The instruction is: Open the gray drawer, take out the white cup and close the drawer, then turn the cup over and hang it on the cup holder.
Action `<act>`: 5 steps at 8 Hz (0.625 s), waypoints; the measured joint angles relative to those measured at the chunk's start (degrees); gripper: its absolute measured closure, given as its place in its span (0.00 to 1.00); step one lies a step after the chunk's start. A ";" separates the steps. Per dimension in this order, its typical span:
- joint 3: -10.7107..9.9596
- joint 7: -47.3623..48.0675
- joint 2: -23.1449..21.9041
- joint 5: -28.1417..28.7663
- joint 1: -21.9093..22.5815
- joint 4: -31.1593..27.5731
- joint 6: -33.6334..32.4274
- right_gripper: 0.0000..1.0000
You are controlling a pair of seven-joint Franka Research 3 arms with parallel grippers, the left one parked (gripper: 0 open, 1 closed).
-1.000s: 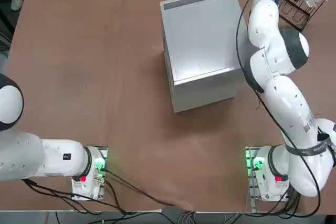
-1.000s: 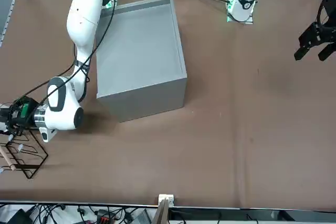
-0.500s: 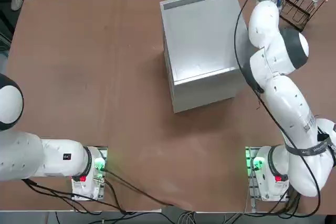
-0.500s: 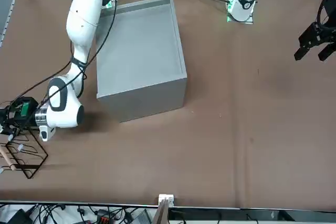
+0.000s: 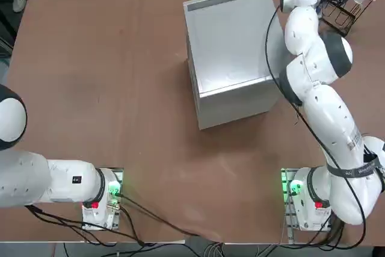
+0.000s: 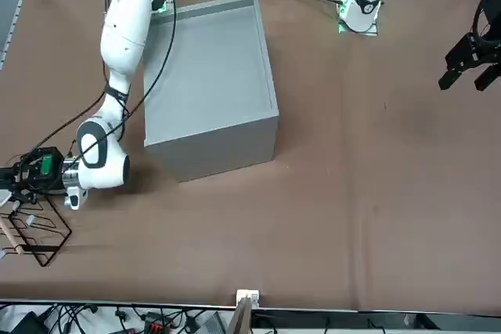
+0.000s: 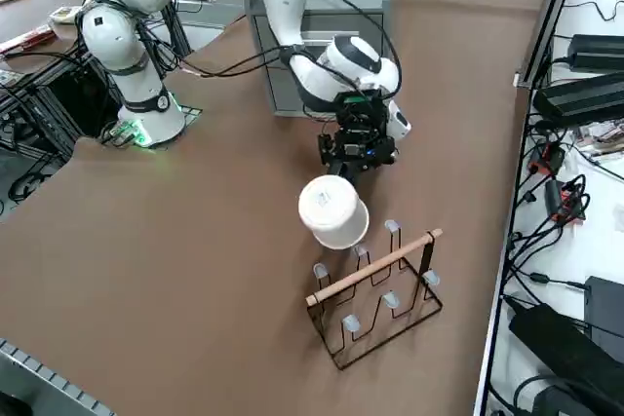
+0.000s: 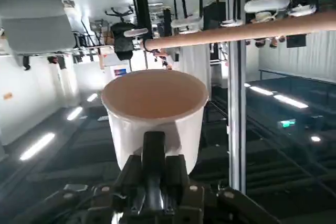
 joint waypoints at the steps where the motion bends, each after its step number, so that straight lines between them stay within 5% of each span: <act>1: 0.52 1.19 -0.06 -1.14 -0.66 -0.02 0.73 0.81; 5: 3.87 4.81 -0.50 -7.02 -2.12 -0.28 1.41 0.81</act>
